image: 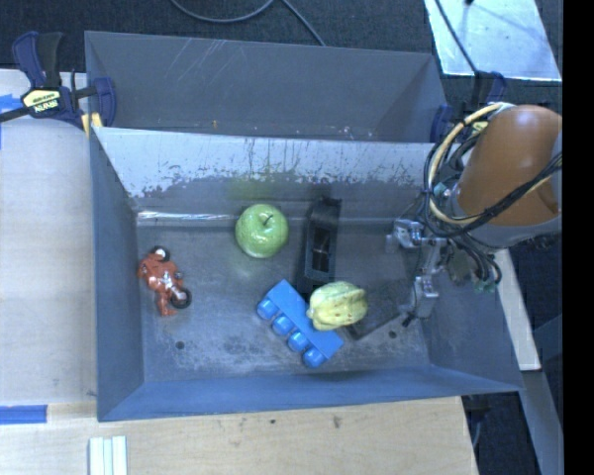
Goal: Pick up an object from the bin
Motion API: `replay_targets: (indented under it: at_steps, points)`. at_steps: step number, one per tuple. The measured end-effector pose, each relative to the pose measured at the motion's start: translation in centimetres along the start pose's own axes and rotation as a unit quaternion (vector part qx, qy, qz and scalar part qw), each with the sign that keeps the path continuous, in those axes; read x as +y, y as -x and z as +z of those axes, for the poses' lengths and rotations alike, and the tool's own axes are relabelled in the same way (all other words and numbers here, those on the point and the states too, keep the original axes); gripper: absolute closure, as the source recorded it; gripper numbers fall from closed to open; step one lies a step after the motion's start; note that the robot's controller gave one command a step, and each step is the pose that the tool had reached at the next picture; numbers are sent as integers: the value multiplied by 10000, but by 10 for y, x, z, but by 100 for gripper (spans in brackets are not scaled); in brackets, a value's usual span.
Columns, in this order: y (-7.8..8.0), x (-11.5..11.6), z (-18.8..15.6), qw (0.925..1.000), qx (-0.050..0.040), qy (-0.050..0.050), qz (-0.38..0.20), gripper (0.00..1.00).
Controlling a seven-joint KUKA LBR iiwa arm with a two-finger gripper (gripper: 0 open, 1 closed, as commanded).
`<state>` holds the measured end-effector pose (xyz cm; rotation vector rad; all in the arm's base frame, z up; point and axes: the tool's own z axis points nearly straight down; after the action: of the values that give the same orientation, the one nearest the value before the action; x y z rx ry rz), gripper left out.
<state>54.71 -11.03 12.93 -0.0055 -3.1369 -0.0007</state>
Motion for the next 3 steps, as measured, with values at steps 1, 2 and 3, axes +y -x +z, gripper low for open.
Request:
replay_targets:
  at_steps: [1, 2, 3]
  points:
    - [2, 0, -5, 10000, -40, -7, -14, 0]
    - [-10, 38, 37, 9999, -47, -13, -99, 0]
    - [-1, 57, 56, 9968, -12, -6, -804, 0]
